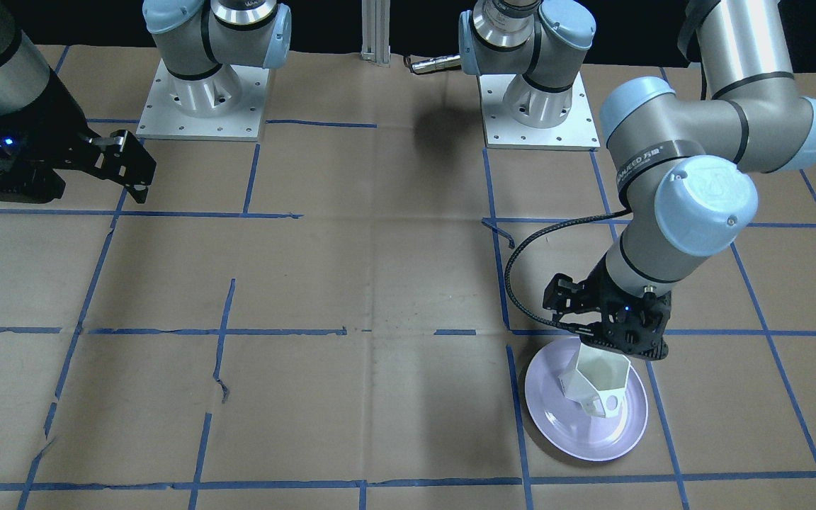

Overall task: Flip cup and place on plate
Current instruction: 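Lower the cup onto the plate and open the left gripper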

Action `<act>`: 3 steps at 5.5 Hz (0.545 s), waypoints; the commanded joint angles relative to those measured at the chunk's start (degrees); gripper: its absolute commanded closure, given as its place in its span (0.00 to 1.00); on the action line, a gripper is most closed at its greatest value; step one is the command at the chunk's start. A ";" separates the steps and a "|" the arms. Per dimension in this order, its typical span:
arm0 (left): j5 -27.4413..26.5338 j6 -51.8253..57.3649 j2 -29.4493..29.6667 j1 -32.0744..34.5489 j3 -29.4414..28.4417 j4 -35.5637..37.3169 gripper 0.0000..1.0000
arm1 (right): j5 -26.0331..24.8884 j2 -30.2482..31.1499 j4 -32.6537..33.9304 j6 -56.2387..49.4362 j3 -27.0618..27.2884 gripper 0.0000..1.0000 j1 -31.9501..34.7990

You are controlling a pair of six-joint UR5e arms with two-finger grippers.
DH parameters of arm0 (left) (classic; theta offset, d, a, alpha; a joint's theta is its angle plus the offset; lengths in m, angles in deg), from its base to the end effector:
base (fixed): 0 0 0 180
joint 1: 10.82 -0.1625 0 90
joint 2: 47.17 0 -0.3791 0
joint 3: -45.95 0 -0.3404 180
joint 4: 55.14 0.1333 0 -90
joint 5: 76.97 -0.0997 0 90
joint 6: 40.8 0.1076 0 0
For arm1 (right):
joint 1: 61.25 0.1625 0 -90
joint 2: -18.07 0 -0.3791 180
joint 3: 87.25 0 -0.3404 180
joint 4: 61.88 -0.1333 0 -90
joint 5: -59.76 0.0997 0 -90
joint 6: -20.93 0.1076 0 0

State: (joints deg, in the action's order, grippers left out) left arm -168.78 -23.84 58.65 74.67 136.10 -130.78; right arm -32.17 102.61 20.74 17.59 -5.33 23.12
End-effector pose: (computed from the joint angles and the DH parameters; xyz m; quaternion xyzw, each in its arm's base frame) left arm -0.0880 -0.5358 0.3233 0.1086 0.9939 0.0167 0.0129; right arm 0.0833 -0.4770 0.4400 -0.0193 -0.9988 -0.0427 0.0135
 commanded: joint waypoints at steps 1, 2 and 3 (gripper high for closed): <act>1.28 -7.62 -9.80 0.90 -0.42 -9.83 0.05 | 0.00 0.01 0.00 0.00 0.00 0.00 0.00; 1.55 -11.73 -13.06 2.21 -0.42 -10.75 0.02 | 0.00 0.01 0.00 0.00 0.00 0.00 0.00; 0.68 -12.90 -14.92 5.10 -0.59 -11.71 0.02 | 0.00 0.01 0.00 0.00 0.00 0.00 0.00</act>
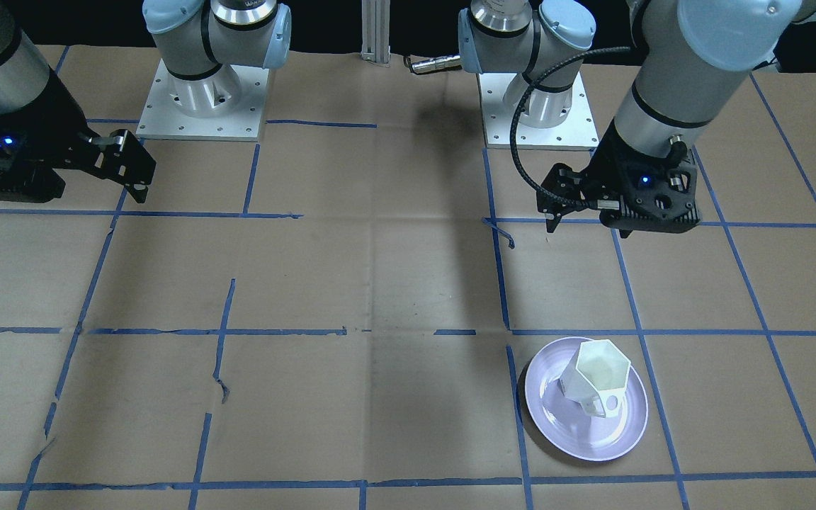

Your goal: Flip cup and place on plate

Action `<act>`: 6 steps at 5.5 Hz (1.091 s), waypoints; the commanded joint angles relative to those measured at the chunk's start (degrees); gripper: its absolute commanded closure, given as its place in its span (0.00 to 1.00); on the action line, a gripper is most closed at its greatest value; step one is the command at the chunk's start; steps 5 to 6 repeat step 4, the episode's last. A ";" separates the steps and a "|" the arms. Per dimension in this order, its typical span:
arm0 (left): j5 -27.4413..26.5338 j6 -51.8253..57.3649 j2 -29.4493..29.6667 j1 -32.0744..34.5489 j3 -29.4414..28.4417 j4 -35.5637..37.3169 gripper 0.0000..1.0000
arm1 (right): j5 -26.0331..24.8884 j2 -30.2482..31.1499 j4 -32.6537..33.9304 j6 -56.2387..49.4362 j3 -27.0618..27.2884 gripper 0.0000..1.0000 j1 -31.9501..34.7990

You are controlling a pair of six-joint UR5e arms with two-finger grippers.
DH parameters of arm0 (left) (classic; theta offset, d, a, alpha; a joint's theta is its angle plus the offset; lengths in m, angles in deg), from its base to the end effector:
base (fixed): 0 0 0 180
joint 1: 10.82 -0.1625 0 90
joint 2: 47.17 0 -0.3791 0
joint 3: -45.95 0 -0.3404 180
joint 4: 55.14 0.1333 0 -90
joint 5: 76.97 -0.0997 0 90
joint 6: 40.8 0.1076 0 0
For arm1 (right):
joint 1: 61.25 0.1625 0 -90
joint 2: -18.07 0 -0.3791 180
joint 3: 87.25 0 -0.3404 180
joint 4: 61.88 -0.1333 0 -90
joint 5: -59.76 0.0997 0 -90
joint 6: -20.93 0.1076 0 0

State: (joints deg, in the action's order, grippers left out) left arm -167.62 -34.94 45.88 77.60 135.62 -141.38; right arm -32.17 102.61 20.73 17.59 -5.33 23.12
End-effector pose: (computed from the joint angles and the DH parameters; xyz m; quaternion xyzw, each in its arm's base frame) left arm -0.1193 -0.4653 0.4191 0.0373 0.9992 -0.0087 0.0062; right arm 0.0833 -0.4770 0.4400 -0.0193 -0.9988 -0.0428 0.0135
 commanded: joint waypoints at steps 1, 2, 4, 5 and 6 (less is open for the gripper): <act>-0.41 -1.90 -3.22 2.63 -1.16 -3.48 0.02 | 0.00 0.01 0.00 0.00 0.00 0.00 0.00; -0.14 -1.91 -3.57 2.64 -2.82 -4.89 0.02 | 0.00 0.01 0.00 0.00 0.00 0.00 0.00; -0.05 -1.91 -2.27 2.64 -2.93 -4.99 0.02 | 0.00 0.01 0.00 0.00 0.00 0.00 0.00; -0.05 -1.91 -2.27 2.64 -2.93 -4.99 0.02 | 0.00 0.01 0.00 0.00 0.00 0.00 0.00; -0.05 -1.91 -2.27 2.64 -2.93 -4.99 0.02 | 0.00 0.01 0.00 0.00 0.00 0.00 0.00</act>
